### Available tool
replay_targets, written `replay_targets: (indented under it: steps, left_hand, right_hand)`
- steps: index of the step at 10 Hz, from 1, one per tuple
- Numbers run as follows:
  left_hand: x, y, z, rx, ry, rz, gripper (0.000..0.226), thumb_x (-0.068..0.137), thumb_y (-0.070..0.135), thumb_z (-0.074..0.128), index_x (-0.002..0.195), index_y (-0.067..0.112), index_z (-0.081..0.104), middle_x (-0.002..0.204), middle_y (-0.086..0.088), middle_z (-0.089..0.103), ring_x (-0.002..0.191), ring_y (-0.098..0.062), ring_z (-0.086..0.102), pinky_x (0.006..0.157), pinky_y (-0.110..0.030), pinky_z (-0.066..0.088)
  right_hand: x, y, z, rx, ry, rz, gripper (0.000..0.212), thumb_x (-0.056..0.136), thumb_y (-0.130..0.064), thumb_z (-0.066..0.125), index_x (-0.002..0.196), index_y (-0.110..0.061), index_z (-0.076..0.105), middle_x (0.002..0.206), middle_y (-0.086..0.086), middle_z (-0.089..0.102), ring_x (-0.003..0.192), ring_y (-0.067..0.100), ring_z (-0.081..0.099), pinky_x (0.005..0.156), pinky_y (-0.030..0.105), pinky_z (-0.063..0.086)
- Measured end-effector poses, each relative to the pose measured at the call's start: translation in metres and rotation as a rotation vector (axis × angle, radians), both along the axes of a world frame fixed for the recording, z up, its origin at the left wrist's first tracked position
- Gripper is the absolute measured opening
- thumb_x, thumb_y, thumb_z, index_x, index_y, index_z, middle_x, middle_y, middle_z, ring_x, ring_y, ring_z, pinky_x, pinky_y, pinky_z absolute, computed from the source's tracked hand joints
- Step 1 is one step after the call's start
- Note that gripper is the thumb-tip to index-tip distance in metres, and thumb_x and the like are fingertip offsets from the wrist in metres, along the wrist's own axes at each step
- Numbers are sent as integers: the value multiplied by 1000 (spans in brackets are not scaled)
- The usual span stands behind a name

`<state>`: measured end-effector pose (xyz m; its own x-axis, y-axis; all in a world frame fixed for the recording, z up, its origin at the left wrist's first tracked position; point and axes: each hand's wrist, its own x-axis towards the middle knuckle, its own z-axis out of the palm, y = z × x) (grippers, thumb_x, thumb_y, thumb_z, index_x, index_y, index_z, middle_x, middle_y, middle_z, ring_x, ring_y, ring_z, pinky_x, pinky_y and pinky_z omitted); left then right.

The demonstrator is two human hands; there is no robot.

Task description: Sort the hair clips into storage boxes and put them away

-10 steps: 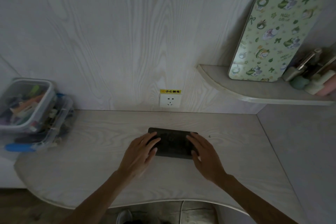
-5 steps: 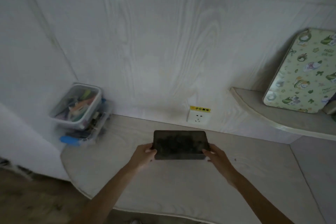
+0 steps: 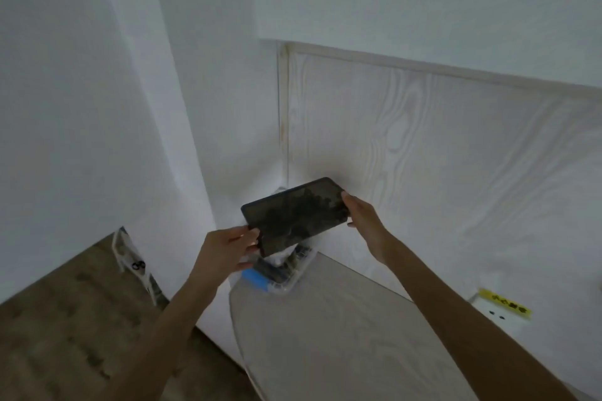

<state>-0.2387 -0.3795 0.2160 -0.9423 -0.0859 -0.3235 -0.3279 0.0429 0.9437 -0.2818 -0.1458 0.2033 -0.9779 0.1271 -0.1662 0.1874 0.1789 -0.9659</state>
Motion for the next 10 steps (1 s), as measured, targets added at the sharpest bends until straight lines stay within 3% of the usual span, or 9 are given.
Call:
replay_targets:
  steps: [1, 2, 3, 4, 5, 6, 7, 8, 10]
  left_hand:
    - [-5, -12, -10, -53, 7, 49, 12, 89, 17, 60, 87, 5, 63, 98, -11, 65, 82, -22, 64, 79, -38, 53]
    - [-10, -20, -22, -72, 0, 87, 13, 85, 19, 65, 74, 13, 61, 83, -5, 67, 84, -22, 64, 77, -34, 53]
    - [-20, -26, -32, -82, -22, 69, 13, 80, 23, 72, 77, 12, 65, 76, -2, 67, 75, -15, 66, 68, -26, 54]
    - [-35, -24, -40, -95, -91, 21, 15, 77, 23, 74, 72, 12, 65, 71, -1, 69, 72, -13, 67, 67, -26, 54]
    - [-48, -24, -43, -59, -141, 30, 14, 78, 18, 74, 71, 10, 64, 57, 4, 69, 71, -14, 67, 68, -30, 55]
    - [-55, -28, -42, 35, -232, 6, 12, 80, 12, 70, 74, 5, 62, 70, -6, 71, 76, -20, 66, 78, -37, 53]
    - [-57, -31, -45, 7, -226, -56, 23, 77, 20, 74, 89, 3, 65, 89, -10, 73, 83, -18, 69, 71, -31, 53]
    - [-52, -29, -44, -3, -203, -84, 33, 79, 28, 72, 100, 3, 65, 92, -5, 74, 82, -13, 69, 63, -26, 45]
    - [-34, -20, -40, 81, -212, -41, 36, 84, 41, 60, 101, 9, 63, 100, -4, 69, 88, -15, 63, 93, -37, 37]
  right_hand:
    - [-28, -30, -8, -173, -86, 22, 45, 96, -25, 45, 135, -3, 41, 137, 17, 46, 125, 29, 46, 107, 37, 39]
    - [-46, -48, -17, -227, -112, -10, 52, 90, -13, 57, 137, 1, 39, 137, 18, 47, 124, 29, 48, 107, 32, 38]
    - [-53, -58, -26, -196, -107, -61, 55, 89, -12, 59, 137, 1, 38, 136, 16, 48, 123, 29, 48, 104, 30, 37]
    - [-57, -58, -39, -128, -111, -78, 46, 88, -18, 62, 130, -4, 50, 127, 14, 57, 107, 25, 59, 93, 30, 48]
    - [-63, -58, -42, -251, -130, -107, 36, 87, -16, 62, 120, -2, 56, 104, 13, 66, 77, 16, 64, 65, 17, 54]
    - [-67, -54, -43, -309, -145, -132, 41, 85, -13, 65, 123, 0, 54, 112, 19, 64, 80, 18, 65, 72, 20, 56]
    - [-68, -53, -45, -325, -147, -145, 44, 83, -12, 67, 123, 0, 54, 106, 17, 66, 78, 17, 66, 71, 20, 56]
    - [-67, -53, -40, -332, -153, -138, 46, 83, -14, 68, 124, -1, 53, 101, 15, 66, 75, 16, 65, 67, 20, 56]
    - [-48, -50, -33, -273, -225, 7, 44, 91, -33, 54, 128, -10, 48, 95, 4, 64, 80, 15, 64, 71, 21, 52]
